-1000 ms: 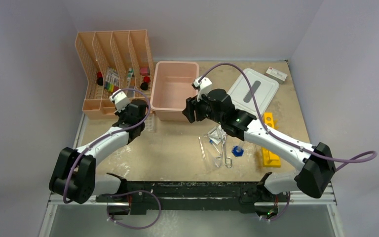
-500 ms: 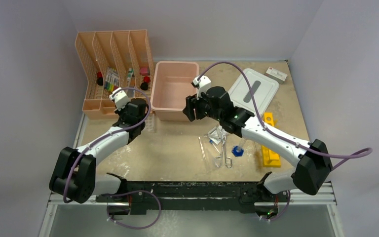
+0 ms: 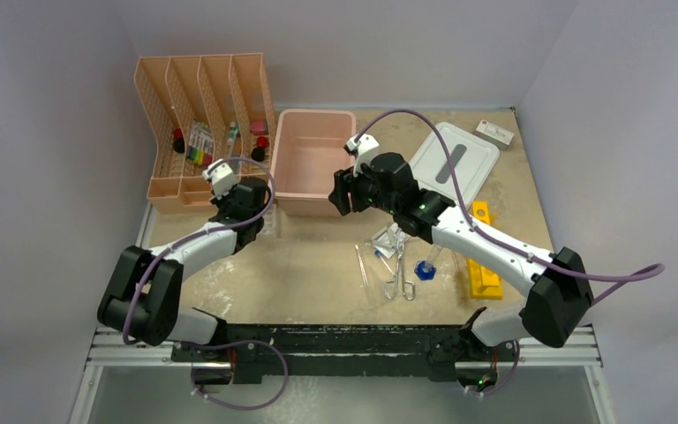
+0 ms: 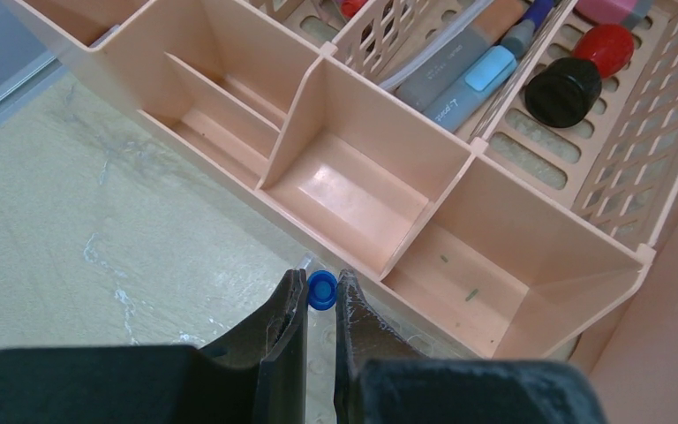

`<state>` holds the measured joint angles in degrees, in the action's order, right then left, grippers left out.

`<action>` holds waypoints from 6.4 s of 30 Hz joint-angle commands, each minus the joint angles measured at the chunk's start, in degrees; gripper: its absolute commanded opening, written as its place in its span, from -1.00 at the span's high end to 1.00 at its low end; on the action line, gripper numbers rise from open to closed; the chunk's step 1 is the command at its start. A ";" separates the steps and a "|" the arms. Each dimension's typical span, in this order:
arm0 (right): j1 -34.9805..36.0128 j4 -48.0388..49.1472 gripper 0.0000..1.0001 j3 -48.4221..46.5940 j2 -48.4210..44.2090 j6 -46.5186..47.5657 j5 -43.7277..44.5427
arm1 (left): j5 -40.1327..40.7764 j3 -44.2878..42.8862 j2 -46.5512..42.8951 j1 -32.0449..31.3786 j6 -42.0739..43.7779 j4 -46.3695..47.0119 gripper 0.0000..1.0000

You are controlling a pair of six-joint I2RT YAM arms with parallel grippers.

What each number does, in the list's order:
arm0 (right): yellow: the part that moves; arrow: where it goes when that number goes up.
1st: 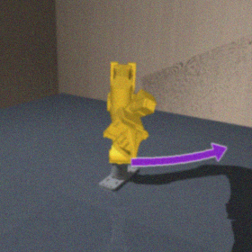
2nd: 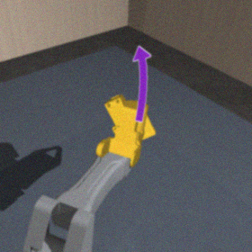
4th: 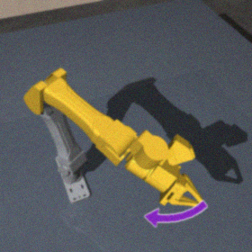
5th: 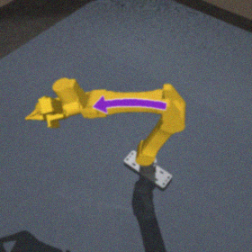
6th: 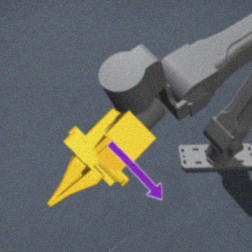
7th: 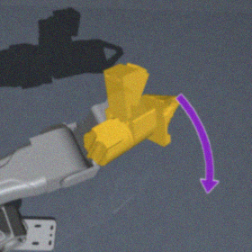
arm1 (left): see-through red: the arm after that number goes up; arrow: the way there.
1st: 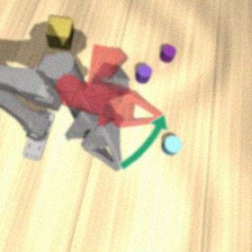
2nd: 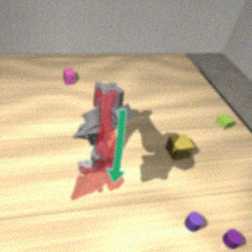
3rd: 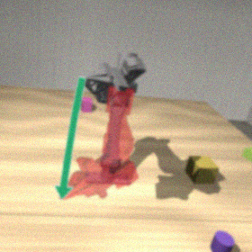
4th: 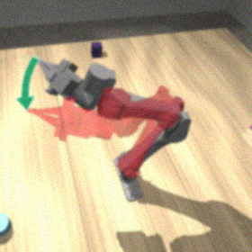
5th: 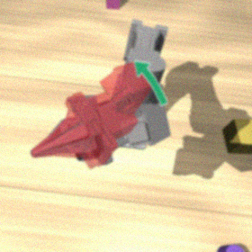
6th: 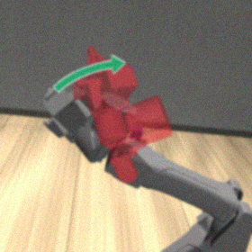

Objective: Organize the chemistry lab equipment

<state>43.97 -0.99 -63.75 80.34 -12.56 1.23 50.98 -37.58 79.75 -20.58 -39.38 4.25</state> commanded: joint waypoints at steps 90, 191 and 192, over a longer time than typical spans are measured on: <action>3.94 -23.11 0.39 15.20 11.40 -21.07 13.27 | -41.49 -14.10 -24.35 3.62 4.48 -20.85 -0.38; 3.85 -3.77 -0.33 -9.10 -0.55 13.48 -9.23 | -72.07 -34.81 -8.55 0.72 1.69 -32.85 1.00; 3.79 -3.08 -0.36 -8.87 -0.95 13.06 -9.23 | -68.76 -34.96 -8.96 0.80 2.77 -34.28 1.00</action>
<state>47.83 -7.60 -71.40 81.54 3.09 -8.40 -30.52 -69.54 73.14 -19.70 -42.11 -25.23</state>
